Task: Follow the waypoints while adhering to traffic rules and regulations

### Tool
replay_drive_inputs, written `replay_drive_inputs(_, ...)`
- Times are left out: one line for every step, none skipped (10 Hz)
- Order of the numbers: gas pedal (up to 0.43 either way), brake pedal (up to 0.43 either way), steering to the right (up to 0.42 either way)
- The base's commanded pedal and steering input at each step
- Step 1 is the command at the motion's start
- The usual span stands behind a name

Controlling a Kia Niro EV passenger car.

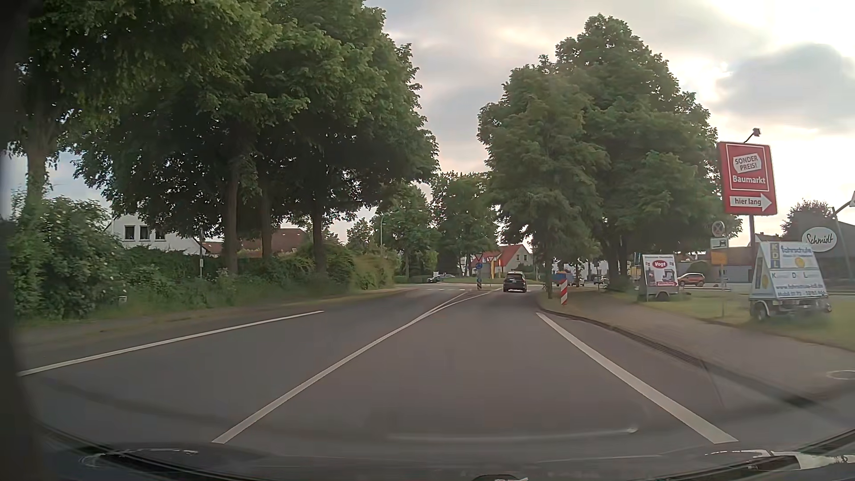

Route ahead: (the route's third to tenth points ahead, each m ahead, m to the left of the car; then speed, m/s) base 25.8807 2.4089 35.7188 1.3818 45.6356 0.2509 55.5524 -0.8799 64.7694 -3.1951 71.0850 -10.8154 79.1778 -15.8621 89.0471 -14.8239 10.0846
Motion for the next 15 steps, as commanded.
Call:
replay_drive_inputs(0.067, 0.000, 0.022)
replay_drive_inputs(0.079, 0.000, 0.022)
replay_drive_inputs(0.079, 0.000, 0.021)
replay_drive_inputs(0.079, 0.000, 0.021)
replay_drive_inputs(0.087, 0.000, 0.020)
replay_drive_inputs(0.087, 0.000, 0.020)
replay_drive_inputs(0.098, 0.000, 0.020)
replay_drive_inputs(0.098, 0.000, 0.020)
replay_drive_inputs(0.098, 0.000, 0.020)
replay_drive_inputs(0.098, 0.000, 0.020)
replay_drive_inputs(0.098, 0.000, 0.020)
replay_drive_inputs(0.098, 0.000, 0.020)
replay_drive_inputs(0.098, 0.000, 0.020)
replay_drive_inputs(0.098, 0.000, 0.019)
replay_drive_inputs(0.098, 0.000, 0.019)
